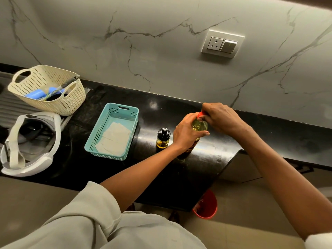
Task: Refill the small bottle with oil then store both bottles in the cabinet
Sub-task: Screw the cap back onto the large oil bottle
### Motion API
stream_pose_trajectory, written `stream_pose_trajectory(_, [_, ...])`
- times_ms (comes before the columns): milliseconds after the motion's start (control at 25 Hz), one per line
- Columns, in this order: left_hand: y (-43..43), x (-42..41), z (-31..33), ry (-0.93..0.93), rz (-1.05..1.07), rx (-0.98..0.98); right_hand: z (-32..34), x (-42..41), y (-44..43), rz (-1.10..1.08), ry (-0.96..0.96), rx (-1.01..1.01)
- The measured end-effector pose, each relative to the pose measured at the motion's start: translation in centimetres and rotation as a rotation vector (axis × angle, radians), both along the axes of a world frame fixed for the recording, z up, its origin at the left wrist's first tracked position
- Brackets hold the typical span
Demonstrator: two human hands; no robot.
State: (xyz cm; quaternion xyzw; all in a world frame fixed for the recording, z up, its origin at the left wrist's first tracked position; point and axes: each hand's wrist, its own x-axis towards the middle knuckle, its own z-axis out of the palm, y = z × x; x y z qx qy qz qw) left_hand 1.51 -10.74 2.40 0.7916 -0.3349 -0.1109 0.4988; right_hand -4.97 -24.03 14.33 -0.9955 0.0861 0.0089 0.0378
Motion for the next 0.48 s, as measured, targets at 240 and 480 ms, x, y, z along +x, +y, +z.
stream_pose_trajectory(240, [0.4,0.0,0.4,-0.031,-0.001,-0.008,-0.5,-0.5,0.5,-0.050,-0.090,0.061])
stream_pose_trajectory(480, [0.4,0.1,0.1,-0.021,0.001,0.017,-2.0,-0.3,1.3,-0.143,-0.165,0.041])
